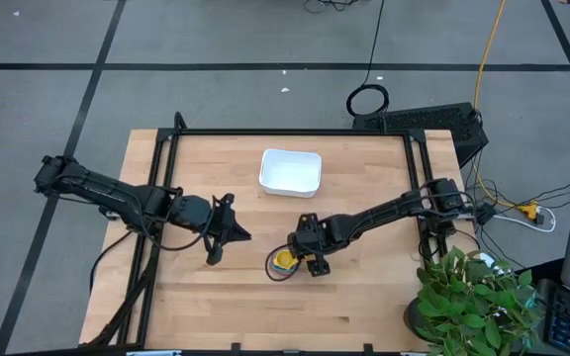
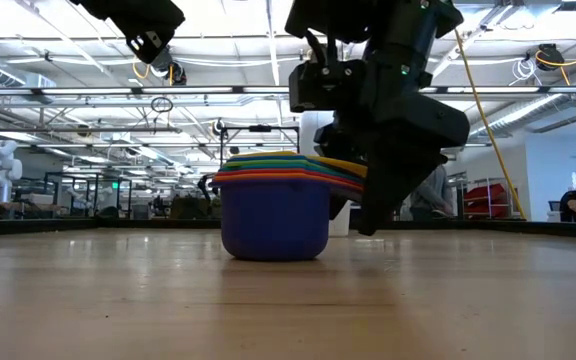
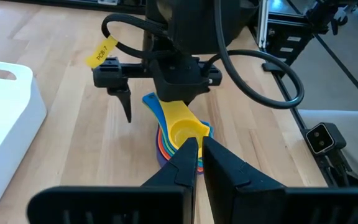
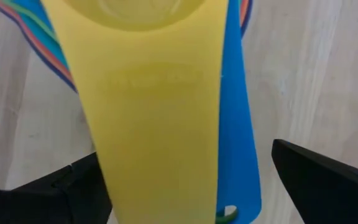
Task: Nest measuring cups in basket
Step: Put the stack of measuring cups into the white bin
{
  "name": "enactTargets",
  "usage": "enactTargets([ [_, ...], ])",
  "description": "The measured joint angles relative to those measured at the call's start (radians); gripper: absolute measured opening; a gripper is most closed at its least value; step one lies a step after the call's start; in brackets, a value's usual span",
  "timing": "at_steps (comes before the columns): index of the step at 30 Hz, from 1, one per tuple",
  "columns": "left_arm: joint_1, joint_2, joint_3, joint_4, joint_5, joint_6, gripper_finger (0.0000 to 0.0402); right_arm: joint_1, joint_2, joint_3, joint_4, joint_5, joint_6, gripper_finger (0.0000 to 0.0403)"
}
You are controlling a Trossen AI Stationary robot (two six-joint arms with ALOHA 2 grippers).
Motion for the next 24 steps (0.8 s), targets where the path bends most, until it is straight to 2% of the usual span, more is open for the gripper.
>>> enactTargets([
  [4,0.0,0.0,0.0,0.0,0.0,0.0,0.0024,0.001,0.0,0.0,0.0,-0.003,-0.009,0.0353],
  [15,0.0,0.0,0.0,0.0,0.0,0.0,0.0024,0.014,0.0,0.0,-0.001,-0.008,-0.02,0.0195],
  [24,0.0,0.0,0.0,0.0,0.0,0.002,0.0024,0.013,0.0,0.0,-0.001,-0.008,-0.03,0.0131],
])
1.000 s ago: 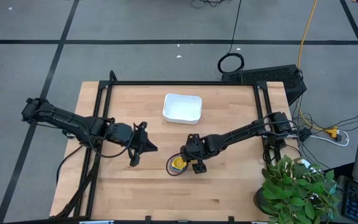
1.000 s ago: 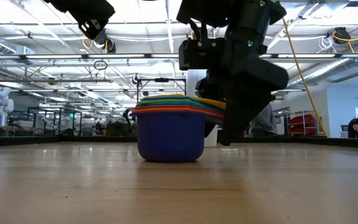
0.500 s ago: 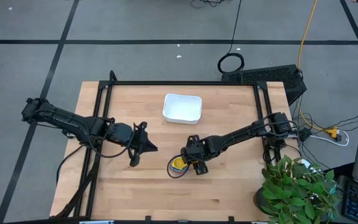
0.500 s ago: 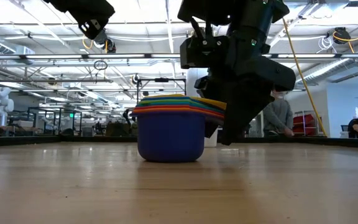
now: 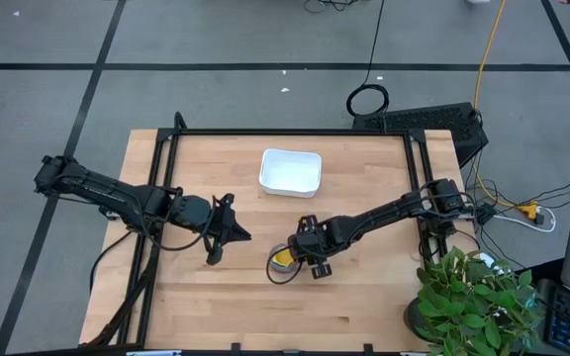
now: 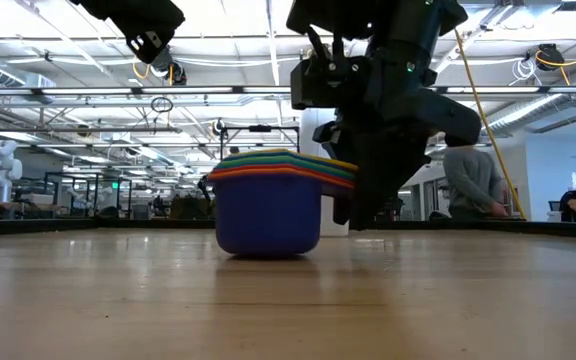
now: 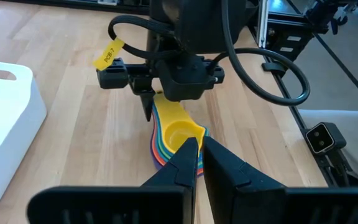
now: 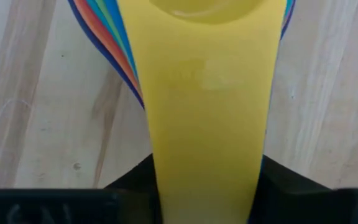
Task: Nest measuring cups in basket
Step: Put the stack of measuring cups into the white bin
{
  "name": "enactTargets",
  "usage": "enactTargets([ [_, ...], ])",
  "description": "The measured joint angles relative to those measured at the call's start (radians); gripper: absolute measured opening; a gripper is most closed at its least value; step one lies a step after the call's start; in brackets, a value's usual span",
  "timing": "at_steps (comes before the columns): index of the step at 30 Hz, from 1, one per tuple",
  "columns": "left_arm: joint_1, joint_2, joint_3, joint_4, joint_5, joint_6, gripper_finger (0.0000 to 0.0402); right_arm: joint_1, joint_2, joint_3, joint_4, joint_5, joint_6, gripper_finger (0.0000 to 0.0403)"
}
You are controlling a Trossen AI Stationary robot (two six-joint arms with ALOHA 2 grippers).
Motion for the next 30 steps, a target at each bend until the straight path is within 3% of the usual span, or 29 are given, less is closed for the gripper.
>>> enactTargets([
  [30,0.0,0.0,0.0,-0.032,0.0,0.018,0.0024,-0.023,-0.06,0.0,-0.018,-0.006,0.007,0.0114],
])
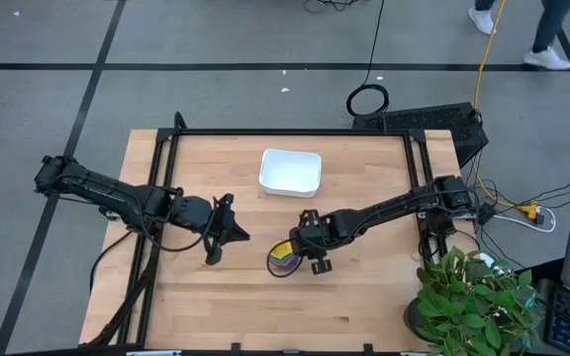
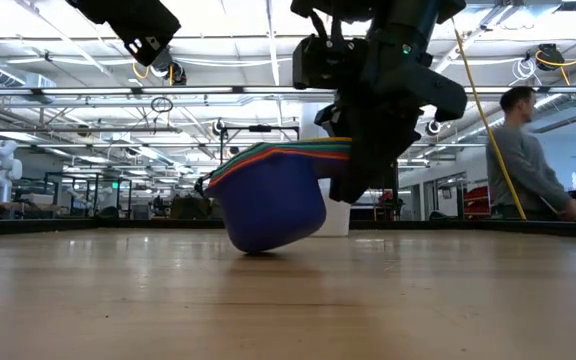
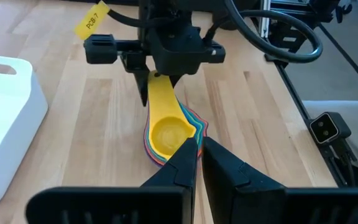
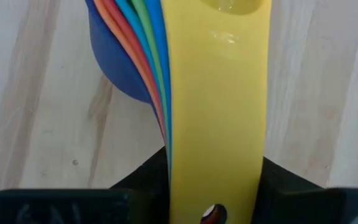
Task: Nest measuring cups in basket
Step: Put the stack of measuring cups into the white bin
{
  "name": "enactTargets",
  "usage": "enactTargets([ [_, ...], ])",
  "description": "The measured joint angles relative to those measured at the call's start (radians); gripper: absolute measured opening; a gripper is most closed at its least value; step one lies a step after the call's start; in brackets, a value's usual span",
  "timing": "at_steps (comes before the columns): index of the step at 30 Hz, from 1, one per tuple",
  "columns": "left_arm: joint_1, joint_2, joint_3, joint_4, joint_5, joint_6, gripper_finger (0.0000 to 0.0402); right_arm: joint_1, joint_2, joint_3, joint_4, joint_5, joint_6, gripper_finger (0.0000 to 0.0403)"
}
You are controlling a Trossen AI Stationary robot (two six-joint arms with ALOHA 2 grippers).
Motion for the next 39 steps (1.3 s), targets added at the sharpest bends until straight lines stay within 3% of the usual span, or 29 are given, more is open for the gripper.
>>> enactTargets([
  [4,0.0,0.0,0.0,0.0,0.0,0.0,0.0024,0.0,0.0,0.0,-0.003,-0.069,-0.026,0.0124],
  [12,0.0,0.0,0.0,0.0,0.0,-0.001,0.0024,0.003,0.0,0.0,-0.003,-0.07,-0.026,0.0161],
  [25,0.0,0.0,0.0,0.001,0.0,0.001,0.0024,0.003,0.0,0.0,0.004,-0.07,-0.022,0.0256],
  [39,0.001,0.0,0.0,0.004,0.0,0.007,0.0024,-0.018,0.02,0.001,0.065,-0.098,-0.026,0.0243],
])
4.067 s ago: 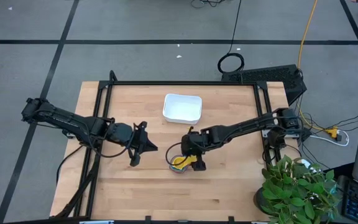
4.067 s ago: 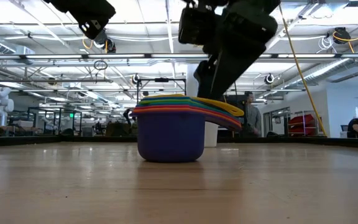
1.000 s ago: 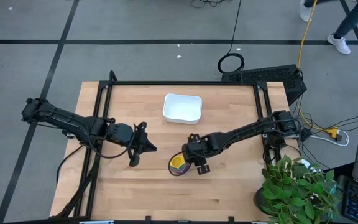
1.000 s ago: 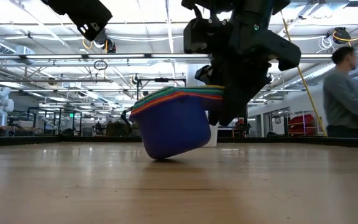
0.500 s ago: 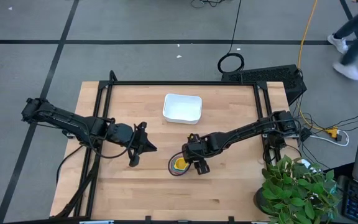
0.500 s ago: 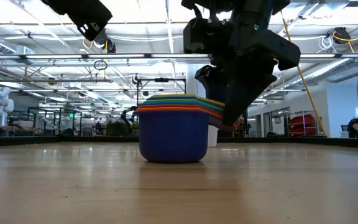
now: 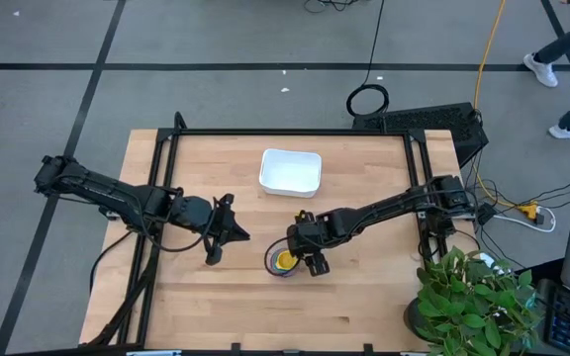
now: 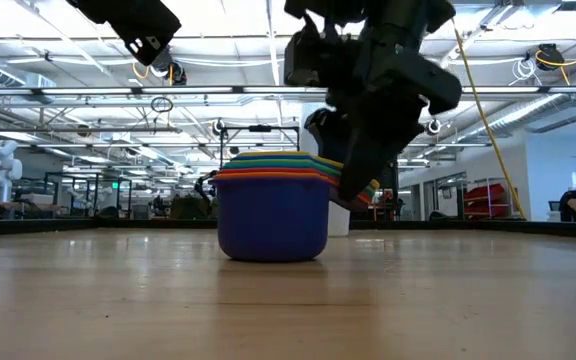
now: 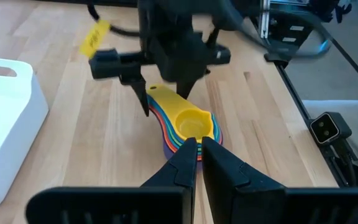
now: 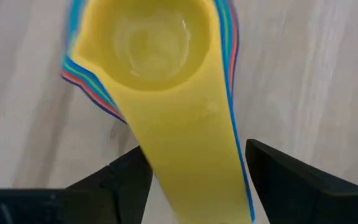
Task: Nest measuring cups in basket
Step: Put the stack of measuring cups into the white bin
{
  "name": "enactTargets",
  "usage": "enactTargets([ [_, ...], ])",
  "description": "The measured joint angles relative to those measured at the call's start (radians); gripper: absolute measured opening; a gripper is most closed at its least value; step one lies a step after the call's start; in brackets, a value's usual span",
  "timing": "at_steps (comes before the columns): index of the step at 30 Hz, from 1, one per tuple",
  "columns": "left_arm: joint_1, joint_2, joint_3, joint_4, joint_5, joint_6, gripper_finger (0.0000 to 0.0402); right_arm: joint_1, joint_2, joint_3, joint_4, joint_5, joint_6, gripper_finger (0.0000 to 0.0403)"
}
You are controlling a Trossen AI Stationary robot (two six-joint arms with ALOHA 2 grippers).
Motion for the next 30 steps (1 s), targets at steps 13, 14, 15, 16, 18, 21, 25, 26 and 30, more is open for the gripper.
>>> enactTargets([
  [13,0.012,0.0,0.0,-0.001,0.001,-0.008,0.0024,-0.001,0.023,0.0,0.01,0.001,-0.035,0.021],
  [14,0.012,0.0,0.0,-0.001,0.001,-0.008,0.0024,-0.001,0.023,0.0,0.008,0.001,-0.044,0.0205],
  [15,0.012,0.0,0.0,-0.001,0.001,-0.011,0.0024,0.0,0.023,0.0,0.006,0.001,-0.054,0.02],
  [16,0.012,0.0,0.0,-0.001,0.001,-0.014,0.0024,0.001,0.023,0.0,0.006,0.001,-0.065,0.0194],
  [18,0.012,0.0,0.0,-0.001,0.001,-0.014,0.0024,0.002,0.023,0.0,0.007,0.001,-0.082,0.0176],
  [21,0.012,0.0,0.0,-0.001,0.001,-0.014,0.0024,0.002,0.023,0.0,0.007,0.002,-0.086,0.014],
  [25,0.012,0.0,0.0,-0.001,0.001,-0.014,0.0024,0.003,0.023,0.0,0.007,0.003,-0.099,0.0122],
  [26,0.012,0.0,0.0,-0.001,0.001,-0.014,0.0024,0.003,0.023,0.0,0.007,0.005,-0.102,0.0122],
  [30,0.012,0.0,0.0,-0.002,0.001,-0.013,0.0024,0.004,0.023,0.0,0.008,0.006,-0.104,0.0122],
])
